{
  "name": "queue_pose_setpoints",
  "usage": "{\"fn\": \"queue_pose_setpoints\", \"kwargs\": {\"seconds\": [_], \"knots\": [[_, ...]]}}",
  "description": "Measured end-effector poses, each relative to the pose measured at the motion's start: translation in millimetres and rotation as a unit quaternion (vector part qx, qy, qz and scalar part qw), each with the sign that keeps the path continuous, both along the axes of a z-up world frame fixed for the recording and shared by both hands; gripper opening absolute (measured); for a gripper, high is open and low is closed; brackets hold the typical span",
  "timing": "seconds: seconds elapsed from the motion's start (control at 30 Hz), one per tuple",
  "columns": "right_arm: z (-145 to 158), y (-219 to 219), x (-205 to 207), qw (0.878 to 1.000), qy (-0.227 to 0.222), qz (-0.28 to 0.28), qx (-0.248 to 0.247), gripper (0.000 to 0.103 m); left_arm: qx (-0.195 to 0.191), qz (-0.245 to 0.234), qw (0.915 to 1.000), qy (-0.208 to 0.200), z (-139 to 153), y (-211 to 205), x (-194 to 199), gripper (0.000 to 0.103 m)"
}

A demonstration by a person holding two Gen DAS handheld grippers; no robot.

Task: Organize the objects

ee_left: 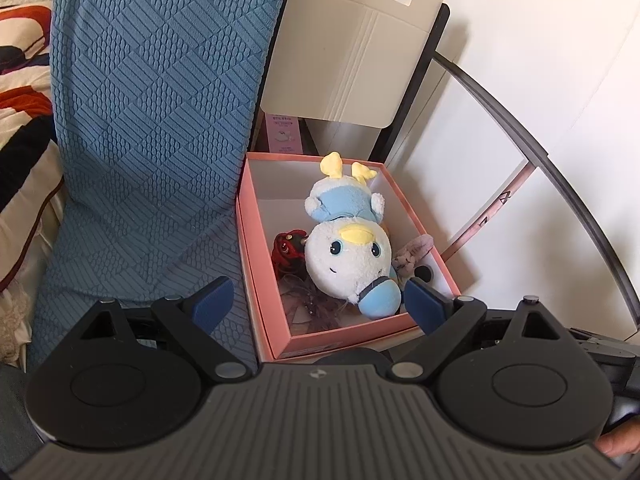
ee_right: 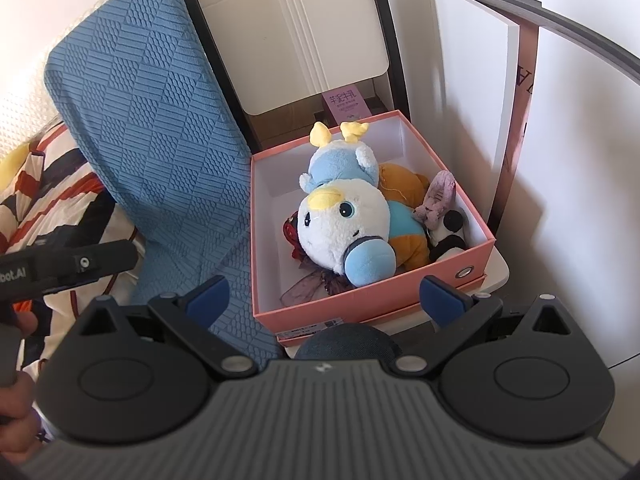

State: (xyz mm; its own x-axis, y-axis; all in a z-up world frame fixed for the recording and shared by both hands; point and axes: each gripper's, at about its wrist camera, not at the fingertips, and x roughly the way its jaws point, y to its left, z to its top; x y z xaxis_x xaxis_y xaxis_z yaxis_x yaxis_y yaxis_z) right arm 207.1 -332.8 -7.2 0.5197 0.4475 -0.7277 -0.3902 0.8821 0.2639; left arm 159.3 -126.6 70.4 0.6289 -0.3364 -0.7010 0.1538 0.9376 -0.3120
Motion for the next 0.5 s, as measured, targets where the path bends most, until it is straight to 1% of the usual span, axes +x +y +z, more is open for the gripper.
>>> {"fn": "queue_pose_setpoints", "kwargs": {"seconds": [0.5], "knots": [[-2.9, 1.3, 1.2, 1.0, 0.006, 0.003, -0.003, 0.103, -0.001, -0.002, 1.0, 0.002, -0.5, 0.2, -1.9, 0.095]]}}
